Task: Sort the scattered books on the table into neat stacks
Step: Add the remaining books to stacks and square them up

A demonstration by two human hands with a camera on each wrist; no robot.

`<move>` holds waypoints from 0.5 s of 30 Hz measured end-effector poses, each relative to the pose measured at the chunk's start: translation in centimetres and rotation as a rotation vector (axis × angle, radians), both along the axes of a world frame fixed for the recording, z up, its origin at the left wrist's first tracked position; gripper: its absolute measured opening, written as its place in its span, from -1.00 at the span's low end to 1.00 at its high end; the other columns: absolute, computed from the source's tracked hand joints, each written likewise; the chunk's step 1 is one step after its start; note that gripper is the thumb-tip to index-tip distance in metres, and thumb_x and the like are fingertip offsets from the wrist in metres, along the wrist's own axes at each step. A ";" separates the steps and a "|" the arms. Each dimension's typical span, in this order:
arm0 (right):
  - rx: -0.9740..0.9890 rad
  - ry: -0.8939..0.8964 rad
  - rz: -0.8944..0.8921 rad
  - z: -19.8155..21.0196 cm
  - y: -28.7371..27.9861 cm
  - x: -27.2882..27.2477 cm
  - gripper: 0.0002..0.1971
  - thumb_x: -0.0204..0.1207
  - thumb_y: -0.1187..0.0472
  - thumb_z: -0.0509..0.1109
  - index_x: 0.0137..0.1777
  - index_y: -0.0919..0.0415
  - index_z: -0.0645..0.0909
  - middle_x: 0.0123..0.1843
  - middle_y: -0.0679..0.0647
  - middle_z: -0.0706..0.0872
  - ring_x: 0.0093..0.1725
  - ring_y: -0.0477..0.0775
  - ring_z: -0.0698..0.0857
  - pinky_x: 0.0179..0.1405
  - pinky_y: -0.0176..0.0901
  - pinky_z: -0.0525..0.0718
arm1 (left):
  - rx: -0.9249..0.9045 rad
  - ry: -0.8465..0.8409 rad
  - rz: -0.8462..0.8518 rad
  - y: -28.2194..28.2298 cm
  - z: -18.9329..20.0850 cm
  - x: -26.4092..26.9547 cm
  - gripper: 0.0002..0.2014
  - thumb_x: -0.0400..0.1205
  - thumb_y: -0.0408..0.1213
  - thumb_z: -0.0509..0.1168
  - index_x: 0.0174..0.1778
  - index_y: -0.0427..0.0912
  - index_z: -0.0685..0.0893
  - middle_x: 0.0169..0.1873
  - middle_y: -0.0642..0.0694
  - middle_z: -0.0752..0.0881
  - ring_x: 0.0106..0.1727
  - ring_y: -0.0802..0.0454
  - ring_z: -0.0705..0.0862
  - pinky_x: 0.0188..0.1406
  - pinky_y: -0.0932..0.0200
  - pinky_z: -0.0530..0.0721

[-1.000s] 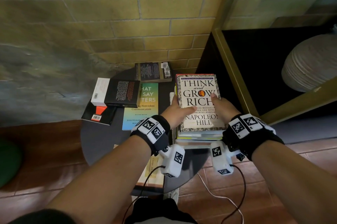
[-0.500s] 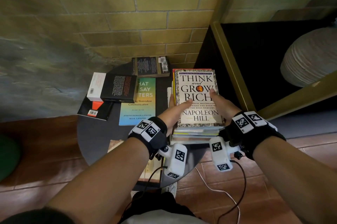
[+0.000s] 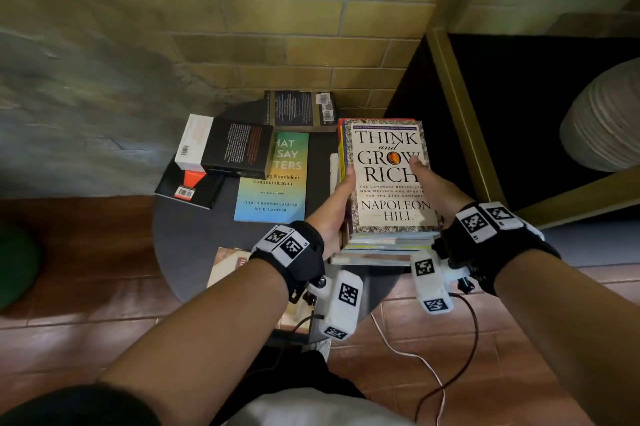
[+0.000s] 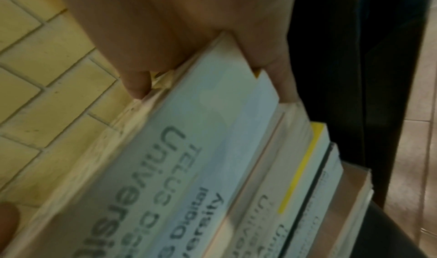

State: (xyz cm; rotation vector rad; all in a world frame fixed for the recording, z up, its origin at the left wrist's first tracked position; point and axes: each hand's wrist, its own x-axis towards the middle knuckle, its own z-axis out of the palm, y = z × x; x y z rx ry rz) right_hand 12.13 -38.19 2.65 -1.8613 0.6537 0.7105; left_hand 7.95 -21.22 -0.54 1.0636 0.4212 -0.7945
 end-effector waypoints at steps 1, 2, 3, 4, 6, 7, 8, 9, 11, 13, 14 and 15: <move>0.019 -0.003 -0.024 0.1 0.1 -0.1 -0.48 0.65 -0.28 0.01 0.28 0.06 0.56 -0.03 0.07 0.76 -0.13 0.06 0.73 -0.18 -0.13 0.63 | 0.011 0.014 0.001 0.4 0.1 0.0 -0.31 0.64 0.35 -0.09 0.62 0.06 0.32 0.52 -0.14 0.50 0.51 -0.18 0.50 0.38 -0.15 0.55; 0.038 -0.019 -0.062 0.0 0.0 -0.1 -0.44 0.64 -0.31 0.01 0.31 0.05 0.59 0.08 0.13 0.77 -0.07 0.12 0.74 -0.03 -0.03 0.66 | 0.024 0.022 0.004 0.9 0.1 0.1 -0.30 0.64 0.35 -0.14 0.61 0.04 0.34 0.52 -0.15 0.50 0.52 -0.18 0.49 0.31 -0.11 0.56; 0.053 -0.037 -0.104 -0.1 -0.1 -0.1 -0.42 0.63 -0.33 -0.02 0.32 0.02 0.60 0.18 0.16 0.76 -0.04 0.15 0.74 0.04 0.01 0.65 | 0.033 0.023 0.016 1.2 0.1 0.2 -0.30 0.65 0.34 -0.18 0.62 0.03 0.31 0.54 -0.16 0.48 0.55 -0.18 0.45 0.30 -0.09 0.51; 0.070 -0.055 -0.137 -0.4 -0.1 -0.1 -0.40 0.65 -0.32 -0.06 0.34 0.01 0.61 0.23 0.18 0.74 -0.04 0.15 0.72 0.02 0.00 0.63 | 0.050 0.011 0.029 1.5 0.2 0.3 -0.30 0.67 0.32 -0.22 0.64 0.02 0.28 0.57 -0.17 0.43 0.58 -0.17 0.40 0.33 -0.07 0.44; 0.095 -0.072 -0.172 -0.8 -0.4 -0.2 -0.37 0.68 -0.28 -0.16 0.38 0.05 0.58 0.19 0.18 0.70 -0.12 0.11 0.69 -0.16 -0.10 0.57 | 0.048 0.028 0.059 1.9 -0.3 0.6 -0.31 0.70 0.27 -0.26 0.67 -0.03 0.19 0.63 -0.18 0.32 0.63 -0.16 0.29 0.45 -0.09 0.31; 0.099 -0.068 -0.174 -1.0 -0.4 -0.4 -0.36 0.69 -0.26 -0.19 0.37 0.07 0.58 0.15 0.20 0.68 -0.15 0.10 0.67 -0.23 -0.13 0.53 | 0.052 0.046 0.069 2.2 -0.4 0.7 -0.30 0.70 0.28 -0.26 0.67 -0.04 0.19 0.63 -0.19 0.31 0.63 -0.16 0.28 0.49 -0.12 0.27; 0.107 -0.067 -0.188 -1.2 -0.4 -0.6 -0.36 0.69 -0.26 -0.20 0.34 0.08 0.59 0.14 0.23 0.68 -0.16 0.10 0.67 -0.26 -0.14 0.52 | 0.052 0.061 0.062 2.1 -1.2 0.9 -0.28 0.68 0.32 -0.25 0.66 -0.03 0.23 0.61 -0.20 0.36 0.62 -0.17 0.32 0.48 -0.12 0.30; 0.113 -0.061 -0.204 -1.5 -0.4 -0.7 -0.36 0.68 -0.27 -0.20 0.27 0.06 0.62 0.16 0.26 0.68 -0.15 0.12 0.68 -0.24 -0.12 0.54 | 0.051 0.076 0.055 2.1 -1.9 1.2 -0.24 0.63 0.38 -0.21 0.64 0.00 0.29 0.58 -0.21 0.41 0.59 -0.19 0.38 0.45 -0.10 0.35; 0.126 -0.042 -0.267 -1.9 -0.4 -0.7 -0.36 0.64 -0.34 -0.16 0.15 0.03 0.65 0.21 0.31 0.69 -0.08 0.19 0.69 -0.07 -0.04 0.61 | 0.019 0.082 0.038 1.6 -2.5 1.3 -0.12 0.44 0.57 -0.03 0.57 0.08 0.41 0.54 -0.24 0.47 0.53 -0.23 0.47 0.52 -0.16 0.38; 0.117 -0.014 -0.345 -2.0 -0.4 -0.8 -0.29 0.58 -0.42 -0.12 0.20 0.11 0.63 0.18 0.31 0.70 -0.02 0.25 0.68 0.10 0.05 0.61 | -0.013 0.102 0.037 0.8 -4.9 1.4 0.02 0.21 0.66 0.12 0.51 0.12 0.50 0.51 -0.22 0.52 0.49 -0.23 0.52 0.55 -0.27 0.36; 0.105 -0.001 -0.370 -2.2 -0.6 -0.9 -0.24 0.54 -0.46 -0.09 0.25 0.14 0.62 0.16 0.32 0.71 0.00 0.27 0.67 0.19 0.09 0.60 | -0.016 0.106 0.041 0.4 -5.4 1.4 0.01 0.21 0.66 0.11 0.49 0.12 0.52 0.48 -0.20 0.55 0.47 -0.21 0.55 0.56 -0.26 0.37; 0.103 0.015 -0.398 -2.4 -0.8 -0.9 -0.20 0.51 -0.50 -0.06 0.27 0.16 0.62 0.14 0.32 0.72 0.02 0.28 0.68 0.24 0.12 0.59 | -0.011 0.104 0.049 0.2 -5.5 1.3 -0.03 0.25 0.63 0.07 0.48 0.11 0.54 0.46 -0.19 0.58 0.45 -0.18 0.57 0.56 -0.24 0.38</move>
